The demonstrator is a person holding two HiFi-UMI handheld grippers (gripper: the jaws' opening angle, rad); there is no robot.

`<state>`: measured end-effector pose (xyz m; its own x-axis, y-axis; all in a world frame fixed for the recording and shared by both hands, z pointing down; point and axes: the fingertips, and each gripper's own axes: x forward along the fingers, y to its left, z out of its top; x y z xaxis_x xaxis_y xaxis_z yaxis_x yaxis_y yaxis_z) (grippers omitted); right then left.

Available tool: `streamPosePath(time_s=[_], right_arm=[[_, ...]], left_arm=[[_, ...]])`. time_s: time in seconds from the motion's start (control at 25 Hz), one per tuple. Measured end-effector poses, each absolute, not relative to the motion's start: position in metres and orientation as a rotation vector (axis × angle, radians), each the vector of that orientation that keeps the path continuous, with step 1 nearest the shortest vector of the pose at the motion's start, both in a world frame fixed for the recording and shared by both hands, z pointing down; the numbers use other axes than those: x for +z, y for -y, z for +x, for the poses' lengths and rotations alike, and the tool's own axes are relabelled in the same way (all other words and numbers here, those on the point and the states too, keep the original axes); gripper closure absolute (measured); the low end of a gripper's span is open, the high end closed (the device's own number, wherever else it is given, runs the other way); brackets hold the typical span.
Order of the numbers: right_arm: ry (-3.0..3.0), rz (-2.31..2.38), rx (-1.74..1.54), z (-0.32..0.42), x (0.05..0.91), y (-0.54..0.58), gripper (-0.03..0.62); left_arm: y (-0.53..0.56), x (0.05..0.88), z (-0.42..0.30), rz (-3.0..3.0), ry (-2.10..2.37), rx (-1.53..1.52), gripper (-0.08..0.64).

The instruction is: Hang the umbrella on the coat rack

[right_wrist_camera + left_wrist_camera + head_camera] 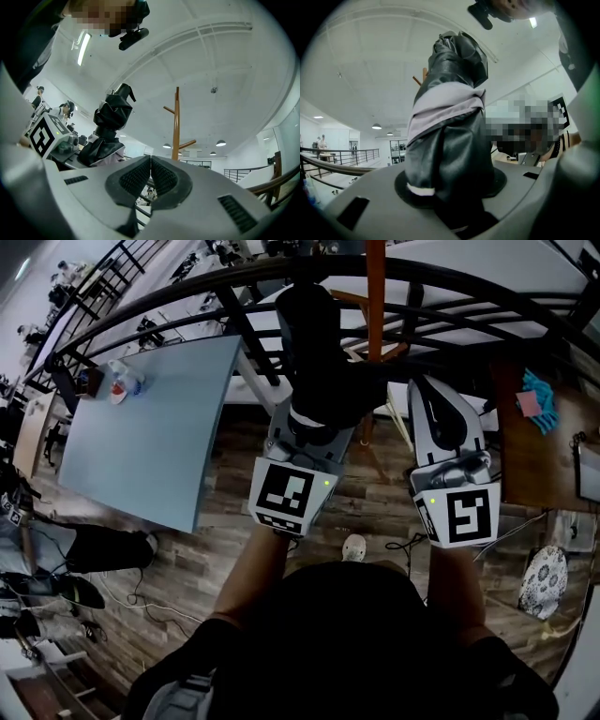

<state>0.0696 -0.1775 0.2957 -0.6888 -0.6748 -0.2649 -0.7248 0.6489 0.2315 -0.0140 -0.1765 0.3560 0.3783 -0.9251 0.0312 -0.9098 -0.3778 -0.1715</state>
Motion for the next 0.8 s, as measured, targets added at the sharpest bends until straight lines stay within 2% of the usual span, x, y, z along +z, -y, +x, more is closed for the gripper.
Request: streamPosePath(time_s=[0.8], right_arm=[[-2.692, -1.13, 0.507, 0.072, 0.278, 0.203, 0.561]], left_arm=[[0.199, 0.35, -0.005, -2.571, -1.652, -0.181, 0.364]])
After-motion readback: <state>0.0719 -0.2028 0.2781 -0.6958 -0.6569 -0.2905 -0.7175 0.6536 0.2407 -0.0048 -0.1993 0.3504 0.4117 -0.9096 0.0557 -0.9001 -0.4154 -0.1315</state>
